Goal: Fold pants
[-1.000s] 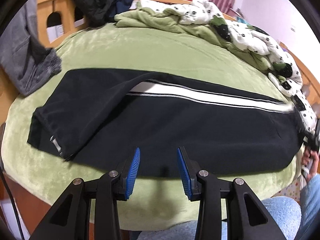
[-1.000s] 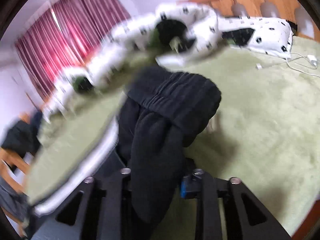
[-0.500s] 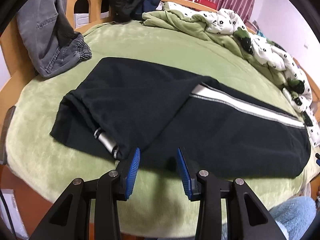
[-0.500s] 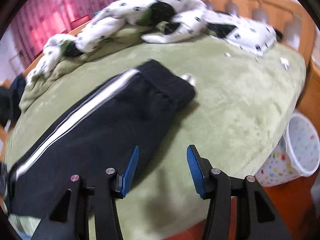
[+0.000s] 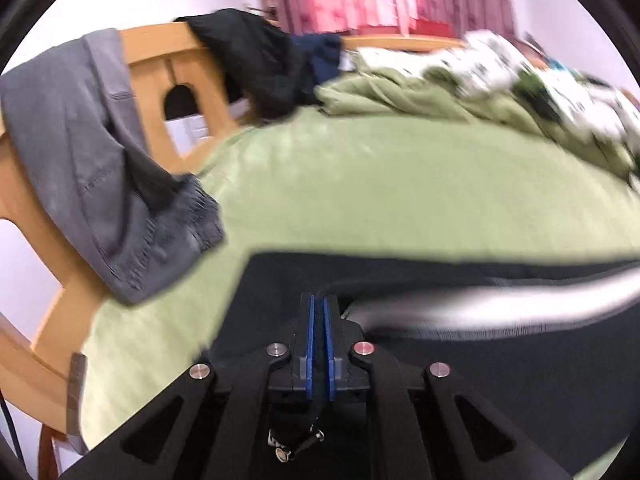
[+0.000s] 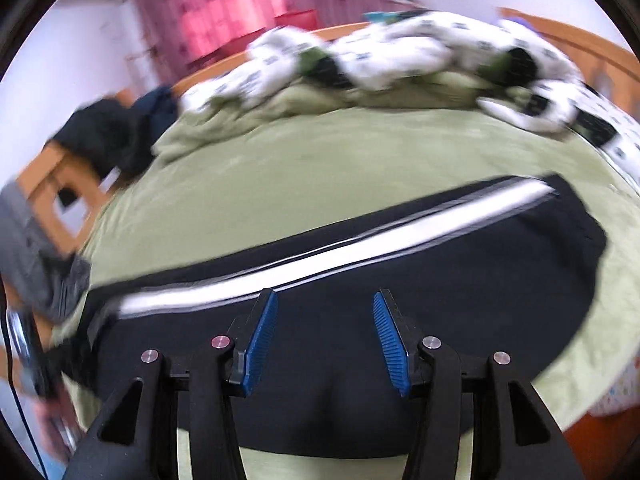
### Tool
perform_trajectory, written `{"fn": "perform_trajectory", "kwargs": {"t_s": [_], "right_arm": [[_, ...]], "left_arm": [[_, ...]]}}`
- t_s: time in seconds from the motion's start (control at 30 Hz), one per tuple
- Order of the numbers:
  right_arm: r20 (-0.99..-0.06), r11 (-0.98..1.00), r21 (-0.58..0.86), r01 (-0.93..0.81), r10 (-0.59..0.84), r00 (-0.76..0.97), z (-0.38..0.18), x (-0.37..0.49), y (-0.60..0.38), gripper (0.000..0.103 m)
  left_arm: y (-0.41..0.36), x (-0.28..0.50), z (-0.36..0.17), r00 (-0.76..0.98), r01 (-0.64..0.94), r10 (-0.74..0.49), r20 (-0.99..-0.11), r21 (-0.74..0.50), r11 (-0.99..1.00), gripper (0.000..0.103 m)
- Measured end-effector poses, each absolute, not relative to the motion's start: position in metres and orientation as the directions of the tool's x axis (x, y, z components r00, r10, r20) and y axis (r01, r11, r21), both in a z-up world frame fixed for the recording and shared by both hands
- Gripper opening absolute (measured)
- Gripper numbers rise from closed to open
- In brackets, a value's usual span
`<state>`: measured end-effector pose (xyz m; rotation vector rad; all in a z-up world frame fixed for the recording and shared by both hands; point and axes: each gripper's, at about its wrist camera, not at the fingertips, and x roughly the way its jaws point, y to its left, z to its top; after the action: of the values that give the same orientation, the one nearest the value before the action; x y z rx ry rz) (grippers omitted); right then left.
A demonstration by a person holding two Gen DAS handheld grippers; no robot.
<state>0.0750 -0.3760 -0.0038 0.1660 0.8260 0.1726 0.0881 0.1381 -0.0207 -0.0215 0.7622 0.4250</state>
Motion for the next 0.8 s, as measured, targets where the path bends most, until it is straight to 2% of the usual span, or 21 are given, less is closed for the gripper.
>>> {"fn": "perform_trajectory", "kwargs": {"t_s": [0.03,0.07,0.1,0.17,0.23,0.3,0.47,0.6,0.7,0.8], "right_arm": [[-0.729,0.978,0.166,-0.129,0.209,0.652,-0.007,0.076,-0.354,0.050],[-0.733,0.978,0.139,-0.154,0.206,0.648,-0.009,0.075,-0.343,0.050],[-0.735,0.977,0.115,-0.182,0.207,0.646,-0.011,0.074,-0.332,0.050],[-0.742,0.968,0.070,-0.242,0.212,0.636,-0.018,0.071,-0.313,0.050],[-0.755,0.956,0.048,-0.291,0.226,0.616,-0.024,0.072,-0.303,0.050],[-0.767,0.944,0.037,-0.328,0.237,0.596,-0.027,0.081,-0.297,0.050],[-0.747,0.903,-0.055,-0.427,0.247,0.618,-0.027,0.118,-0.267,0.050],[-0.721,0.881,-0.043,-0.471,0.299,0.625,-0.032,0.154,-0.257,0.050],[-0.740,0.876,-0.033,-0.481,0.302,0.601,-0.044,0.173,-0.255,0.050],[-0.757,0.863,-0.083,-0.499,0.271,0.595,-0.064,0.184,-0.259,0.050]], "left_arm": [[0.145,0.093,-0.013,0.643,-0.381,0.337,-0.688,0.094,0.920,0.012],[0.151,0.097,-0.008,0.641,-0.374,0.303,-0.705,0.058,0.925,0.018],[0.155,0.097,-0.003,0.644,-0.374,0.299,-0.705,0.051,0.926,0.028],[0.156,0.092,0.000,0.666,-0.372,0.326,-0.671,0.081,0.925,0.039],[0.156,0.082,-0.001,0.677,-0.370,0.361,-0.642,0.128,0.920,0.043],[0.163,0.077,-0.008,0.681,-0.355,0.336,-0.651,0.108,0.929,0.050],[0.186,0.074,-0.029,0.661,-0.318,0.173,-0.731,-0.064,0.946,0.051],[0.199,0.086,-0.042,0.638,-0.348,0.200,-0.744,-0.048,0.936,0.051],[0.213,0.100,-0.053,0.621,-0.354,0.165,-0.766,-0.086,0.931,0.051],[0.227,0.113,-0.065,0.597,-0.379,0.177,-0.783,-0.081,0.922,0.051]]}}
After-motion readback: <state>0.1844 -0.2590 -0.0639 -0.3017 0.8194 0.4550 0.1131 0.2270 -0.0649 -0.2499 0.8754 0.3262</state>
